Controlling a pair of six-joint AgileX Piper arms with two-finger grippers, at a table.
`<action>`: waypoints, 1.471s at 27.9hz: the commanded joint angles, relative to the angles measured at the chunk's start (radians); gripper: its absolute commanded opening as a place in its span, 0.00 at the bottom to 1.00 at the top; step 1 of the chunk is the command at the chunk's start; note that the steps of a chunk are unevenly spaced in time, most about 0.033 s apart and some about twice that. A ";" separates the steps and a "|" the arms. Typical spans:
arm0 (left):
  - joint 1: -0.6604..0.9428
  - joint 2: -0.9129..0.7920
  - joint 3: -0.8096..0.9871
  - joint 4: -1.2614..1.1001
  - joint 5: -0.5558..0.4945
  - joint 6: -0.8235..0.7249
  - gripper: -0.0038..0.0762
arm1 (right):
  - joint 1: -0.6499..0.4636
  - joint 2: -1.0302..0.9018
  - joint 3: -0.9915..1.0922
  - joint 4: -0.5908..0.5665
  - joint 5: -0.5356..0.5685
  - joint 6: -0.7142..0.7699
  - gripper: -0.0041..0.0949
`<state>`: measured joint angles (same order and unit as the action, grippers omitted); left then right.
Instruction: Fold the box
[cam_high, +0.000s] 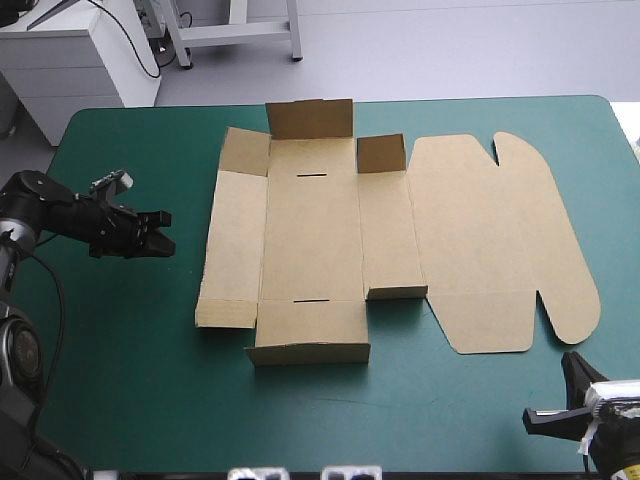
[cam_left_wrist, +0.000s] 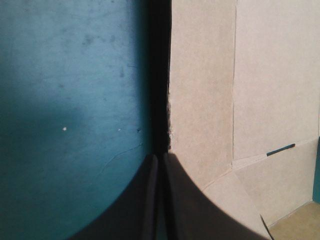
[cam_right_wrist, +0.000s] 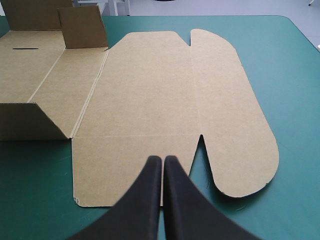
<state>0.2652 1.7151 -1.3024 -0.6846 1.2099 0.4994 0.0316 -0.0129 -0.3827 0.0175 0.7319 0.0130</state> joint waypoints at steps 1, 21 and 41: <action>-0.022 -0.029 -0.030 -0.041 0.056 0.045 0.13 | -0.008 -0.023 -0.028 -0.002 -0.073 -0.003 0.04; -0.138 0.143 -0.030 -0.185 -0.011 0.007 0.77 | -0.008 -0.023 -0.028 -0.002 -0.073 -0.003 0.04; -0.246 0.205 -0.030 -0.446 0.014 0.004 0.08 | -0.008 -0.023 -0.028 -0.002 -0.073 -0.003 0.04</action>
<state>0.0164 1.9693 -1.3129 -0.9886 1.1812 0.4979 0.0299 -0.0129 -0.3827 0.0175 0.7319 0.0130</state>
